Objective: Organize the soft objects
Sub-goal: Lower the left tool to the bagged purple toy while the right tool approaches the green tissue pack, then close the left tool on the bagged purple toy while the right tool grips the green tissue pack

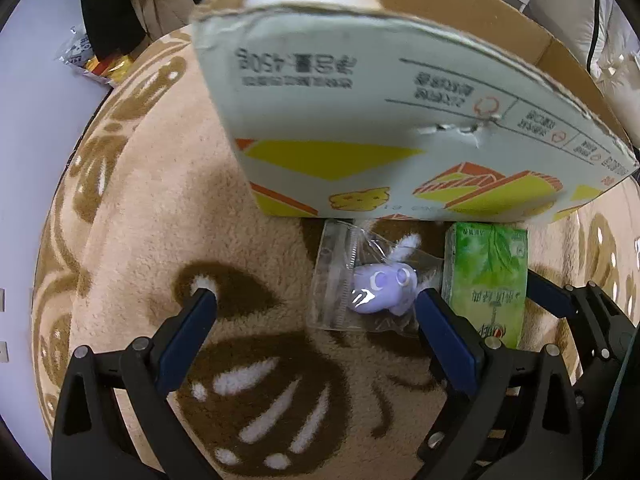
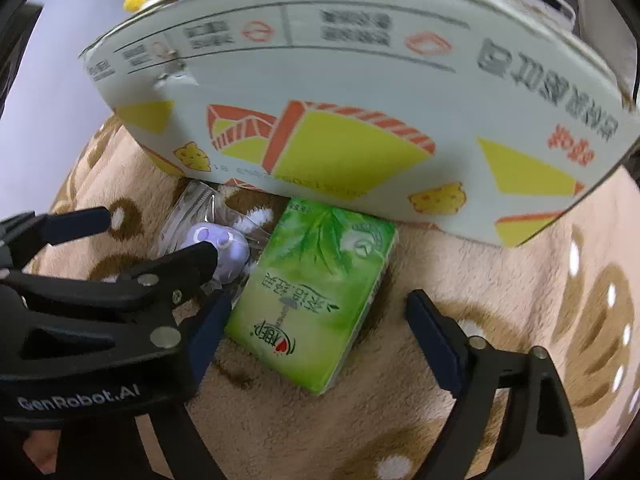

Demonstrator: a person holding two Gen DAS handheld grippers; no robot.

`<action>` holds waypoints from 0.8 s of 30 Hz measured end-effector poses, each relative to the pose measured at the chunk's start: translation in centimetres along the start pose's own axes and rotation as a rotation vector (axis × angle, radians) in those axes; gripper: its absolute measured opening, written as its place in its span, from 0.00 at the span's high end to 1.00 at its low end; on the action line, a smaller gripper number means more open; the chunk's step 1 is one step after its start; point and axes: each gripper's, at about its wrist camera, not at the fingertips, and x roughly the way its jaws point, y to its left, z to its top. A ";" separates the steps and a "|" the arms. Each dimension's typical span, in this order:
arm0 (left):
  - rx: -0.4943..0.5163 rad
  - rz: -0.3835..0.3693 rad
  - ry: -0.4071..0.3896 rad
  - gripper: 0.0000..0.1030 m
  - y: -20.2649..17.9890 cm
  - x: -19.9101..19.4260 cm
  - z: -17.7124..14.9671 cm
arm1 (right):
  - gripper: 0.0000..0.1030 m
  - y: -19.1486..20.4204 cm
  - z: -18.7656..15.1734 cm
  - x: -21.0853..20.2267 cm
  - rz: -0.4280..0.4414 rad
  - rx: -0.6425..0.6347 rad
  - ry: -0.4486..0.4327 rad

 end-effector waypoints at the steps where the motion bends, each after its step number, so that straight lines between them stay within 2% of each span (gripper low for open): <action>1: 0.001 -0.003 0.003 0.04 -0.1 0.1 0.0 | 0.18 -0.2 0.0 0.0 -0.007 0.002 0.001; 6: 0.007 -0.004 0.011 0.04 -0.3 0.3 -0.2 | 0.25 -0.7 0.0 0.1 -0.008 0.011 0.016; 10: 0.012 -0.017 0.018 0.04 -0.4 0.6 -0.1 | 0.40 -1.0 -0.1 0.2 -0.059 -0.023 0.029; 17: 0.032 -0.036 0.031 0.04 -1.0 1.5 0.3 | 0.40 -2.2 -0.5 -0.2 -0.040 0.001 0.037; 24: 0.053 0.004 0.036 0.04 -2.5 2.5 0.4 | 0.40 -1.7 -1.6 -0.9 -0.061 -0.016 0.036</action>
